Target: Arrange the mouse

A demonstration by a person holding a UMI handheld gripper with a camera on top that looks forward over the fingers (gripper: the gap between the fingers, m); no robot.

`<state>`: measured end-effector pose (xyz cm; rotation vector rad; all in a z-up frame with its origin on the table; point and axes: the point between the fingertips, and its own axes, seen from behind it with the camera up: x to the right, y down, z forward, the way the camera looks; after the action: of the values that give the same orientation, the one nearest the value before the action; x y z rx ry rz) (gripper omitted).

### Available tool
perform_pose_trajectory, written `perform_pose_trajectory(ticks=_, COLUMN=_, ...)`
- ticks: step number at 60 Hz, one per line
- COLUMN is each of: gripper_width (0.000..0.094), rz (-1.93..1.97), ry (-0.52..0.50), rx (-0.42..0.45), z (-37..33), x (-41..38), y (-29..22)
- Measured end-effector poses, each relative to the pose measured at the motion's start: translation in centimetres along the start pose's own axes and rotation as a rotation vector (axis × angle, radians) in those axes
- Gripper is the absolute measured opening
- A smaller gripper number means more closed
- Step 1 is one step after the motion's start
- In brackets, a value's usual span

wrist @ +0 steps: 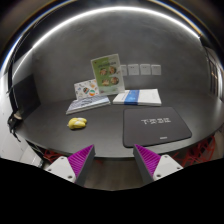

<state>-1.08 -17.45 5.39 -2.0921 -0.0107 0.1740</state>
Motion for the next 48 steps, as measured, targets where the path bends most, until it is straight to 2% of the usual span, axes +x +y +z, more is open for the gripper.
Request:
perform_pose_trajectory(ticks=9, gripper_width=0.0825, rz=-0.076, ry=-0.116, rx=-0.048, z=2.8, x=-3.4, y=1.0)
perform_pose_trajectory(ticks=18, gripper_width=0.0829, rz=-0.132, ry=-0.232, rx=-0.078, z=7.3, x=-10.9, y=1.8)
perform_pose_trajectory(ticks=27, gripper_width=0.0828, rz=-0.163, ry=-0.267, rx=-0.099, z=11.9, x=-17.3, y=2.2)
perform_pose_trajectory(ticks=48, gripper_width=0.0833, rz=-0.125, ry=-0.017, rx=-0.122, z=22.2, x=-20.0, y=-2.0)
